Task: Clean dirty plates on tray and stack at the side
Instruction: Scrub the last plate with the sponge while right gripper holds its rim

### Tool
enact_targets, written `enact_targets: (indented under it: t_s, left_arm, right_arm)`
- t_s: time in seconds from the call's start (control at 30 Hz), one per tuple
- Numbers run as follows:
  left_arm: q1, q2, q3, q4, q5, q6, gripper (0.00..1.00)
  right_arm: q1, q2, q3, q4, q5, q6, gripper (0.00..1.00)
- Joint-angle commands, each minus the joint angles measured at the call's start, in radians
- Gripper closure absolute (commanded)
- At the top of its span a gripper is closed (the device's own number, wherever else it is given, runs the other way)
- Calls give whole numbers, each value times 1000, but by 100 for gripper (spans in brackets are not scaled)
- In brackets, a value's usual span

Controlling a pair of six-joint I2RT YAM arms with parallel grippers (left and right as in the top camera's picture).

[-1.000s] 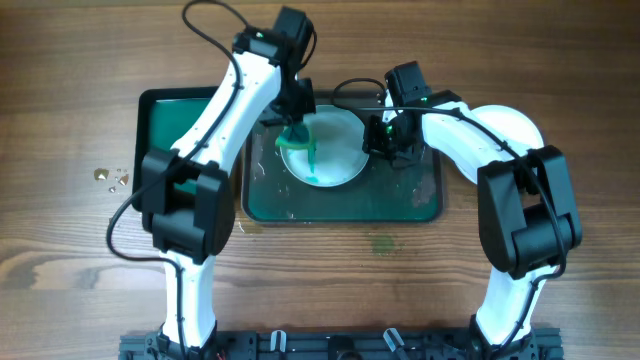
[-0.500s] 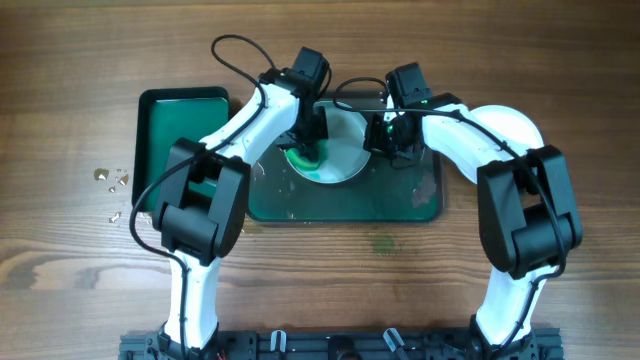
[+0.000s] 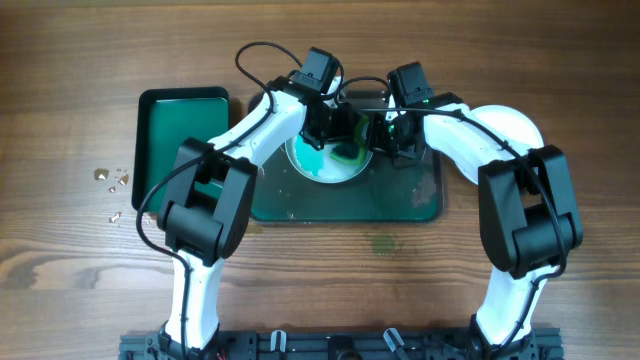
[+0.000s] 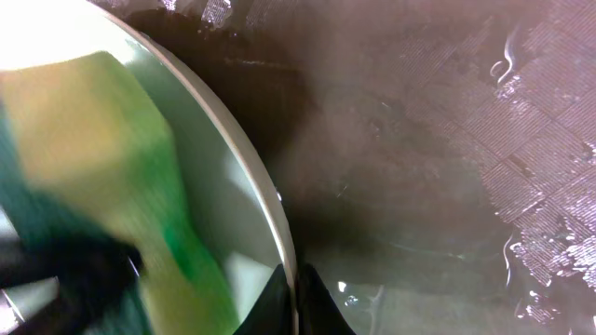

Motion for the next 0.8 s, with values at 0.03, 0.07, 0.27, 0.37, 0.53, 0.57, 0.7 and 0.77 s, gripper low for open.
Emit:
enact_targets:
  t_s: [0.03, 0.07, 0.27, 0.37, 0.53, 0.57, 0.7, 0.77]
  left_arm:
    - [59, 16, -6, -19, -473, -74, 96]
    - [67, 16, -6, -36, -552, -86, 96]
    - [90, 16, -6, -209, -510, -37, 96]
    - [90, 16, -6, -289, -315, 48, 96]
    - [88, 16, -6, -312, 223, 293, 96]
    - [87, 16, -6, -307, 288, 321, 96]
    - [74, 16, -6, -246, 326, 335, 96]
    - [73, 16, -6, -200, 326, 335, 96]
  right_arm:
    - [10, 11, -10, 5, -19, 4, 96]
    - [10, 11, -11, 5, -19, 4, 96]
    - [-2, 12, -43, 49, -83, 27, 96]
    - [-29, 13, -74, 93, -156, 20, 96]
    - [-45, 19, -77, 96, -194, 0, 96]
    - [-45, 19, -77, 96, -194, 0, 96]
    - [-45, 19, -77, 95, -194, 0, 96]
    - [-45, 19, -77, 95, -194, 0, 96]
